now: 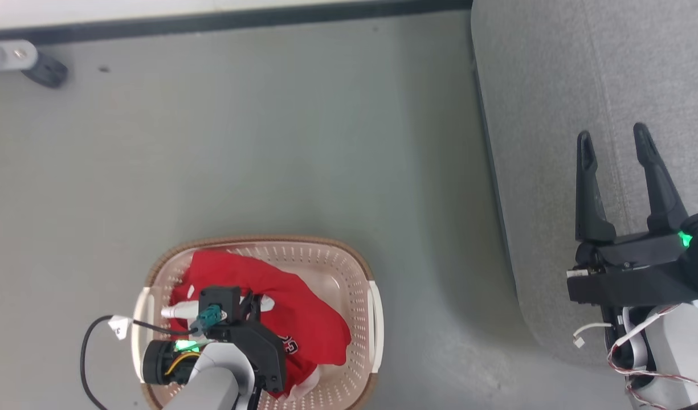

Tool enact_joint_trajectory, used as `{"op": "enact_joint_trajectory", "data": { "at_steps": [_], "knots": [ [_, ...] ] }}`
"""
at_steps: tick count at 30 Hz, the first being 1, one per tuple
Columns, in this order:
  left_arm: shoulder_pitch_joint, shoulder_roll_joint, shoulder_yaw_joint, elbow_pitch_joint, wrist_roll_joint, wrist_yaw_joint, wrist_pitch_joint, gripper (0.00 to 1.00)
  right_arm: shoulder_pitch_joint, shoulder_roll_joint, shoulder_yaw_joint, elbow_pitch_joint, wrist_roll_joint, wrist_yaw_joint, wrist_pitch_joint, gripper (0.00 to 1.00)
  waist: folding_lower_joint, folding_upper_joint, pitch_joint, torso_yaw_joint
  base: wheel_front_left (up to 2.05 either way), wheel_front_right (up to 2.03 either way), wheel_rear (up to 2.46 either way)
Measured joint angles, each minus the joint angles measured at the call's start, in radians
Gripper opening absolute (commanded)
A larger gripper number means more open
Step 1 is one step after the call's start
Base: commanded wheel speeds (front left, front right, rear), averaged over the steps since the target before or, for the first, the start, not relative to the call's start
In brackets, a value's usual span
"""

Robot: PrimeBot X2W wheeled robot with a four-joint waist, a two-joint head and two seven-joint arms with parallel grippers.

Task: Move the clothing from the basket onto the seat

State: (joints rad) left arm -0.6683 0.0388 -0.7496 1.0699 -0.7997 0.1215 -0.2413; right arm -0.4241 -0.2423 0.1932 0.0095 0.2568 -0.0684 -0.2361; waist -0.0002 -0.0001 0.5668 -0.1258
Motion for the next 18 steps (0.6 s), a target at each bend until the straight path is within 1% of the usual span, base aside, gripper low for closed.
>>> {"op": "enact_joint_trajectory", "data": {
  "at_steps": [4,14,18],
  "knots": [
    [0.028,-0.001,0.005,-0.023,-0.009,0.0,-0.003,0.0,0.031,-0.001,-0.006,0.025,0.008,0.004,-0.003,1.0,-0.0001,0.0,-0.057,0.014,0.0,0.0,0.0],
    [0.064,0.0,0.072,-0.087,-0.016,0.0,-0.005,0.0,0.123,-0.001,-0.011,0.062,0.024,0.007,-0.003,1.0,0.0,0.0,-0.189,0.055,0.0,0.0,0.0],
    [0.088,0.017,0.102,-0.132,-0.014,0.0,-0.007,0.0,0.157,0.001,-0.011,0.072,0.029,0.007,-0.003,1.0,0.0,-0.0001,-0.237,0.072,0.0,0.0,0.0]
  ]
}}
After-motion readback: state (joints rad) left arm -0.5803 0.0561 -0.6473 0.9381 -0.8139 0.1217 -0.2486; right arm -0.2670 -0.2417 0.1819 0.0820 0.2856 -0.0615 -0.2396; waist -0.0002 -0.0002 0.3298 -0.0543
